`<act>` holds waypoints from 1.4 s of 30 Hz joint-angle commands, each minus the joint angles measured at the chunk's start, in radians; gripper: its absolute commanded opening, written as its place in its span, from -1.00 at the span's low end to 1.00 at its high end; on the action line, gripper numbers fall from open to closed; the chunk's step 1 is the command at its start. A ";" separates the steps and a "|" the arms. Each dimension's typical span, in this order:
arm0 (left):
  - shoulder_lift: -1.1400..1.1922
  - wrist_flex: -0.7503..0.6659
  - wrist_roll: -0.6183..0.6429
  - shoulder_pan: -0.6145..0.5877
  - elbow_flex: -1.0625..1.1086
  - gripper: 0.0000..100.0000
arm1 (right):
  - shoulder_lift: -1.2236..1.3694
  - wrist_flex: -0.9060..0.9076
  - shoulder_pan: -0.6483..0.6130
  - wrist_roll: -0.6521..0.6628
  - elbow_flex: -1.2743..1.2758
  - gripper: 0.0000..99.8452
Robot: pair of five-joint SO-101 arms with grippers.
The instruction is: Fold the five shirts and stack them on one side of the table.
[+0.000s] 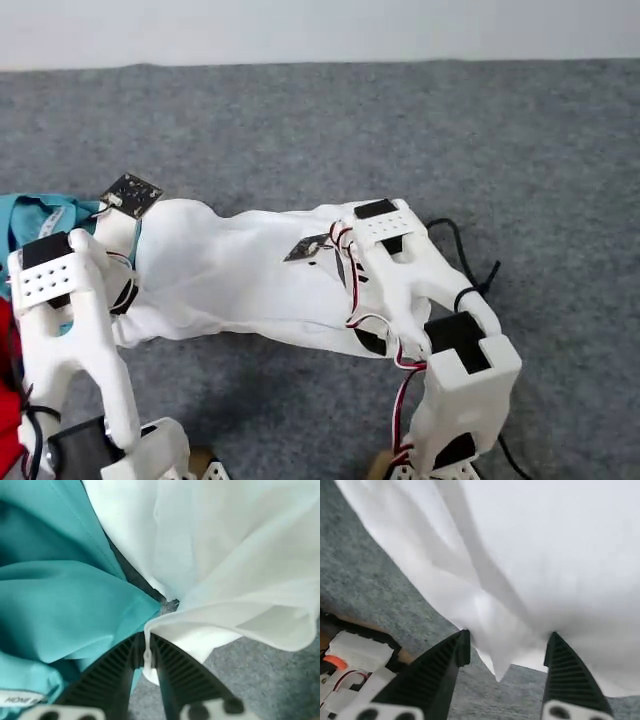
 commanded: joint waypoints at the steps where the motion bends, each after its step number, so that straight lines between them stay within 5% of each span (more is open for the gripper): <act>1: 0.002 -0.015 0.014 -0.002 -0.015 -0.99 | 0.001 0.028 0.013 0.009 -0.026 -0.69; 9: 0.002 -0.015 0.014 0.037 -0.013 -0.99 | -0.008 0.087 -0.004 0.092 -0.044 -0.98; 19: 0.000 0.006 0.077 0.034 -0.088 -0.99 | -0.148 0.229 0.099 0.121 -0.404 -0.98; 27: 0.000 0.130 0.305 0.078 -0.453 -0.99 | -0.352 0.228 0.111 0.135 -0.552 -0.98; 34: 0.000 0.239 0.512 0.255 -0.877 -0.99 | -0.452 0.211 0.154 0.061 -0.799 -0.98; 42: 0.009 0.095 0.628 0.333 -1.199 -0.99 | -0.461 0.097 0.312 -0.041 -1.037 -0.98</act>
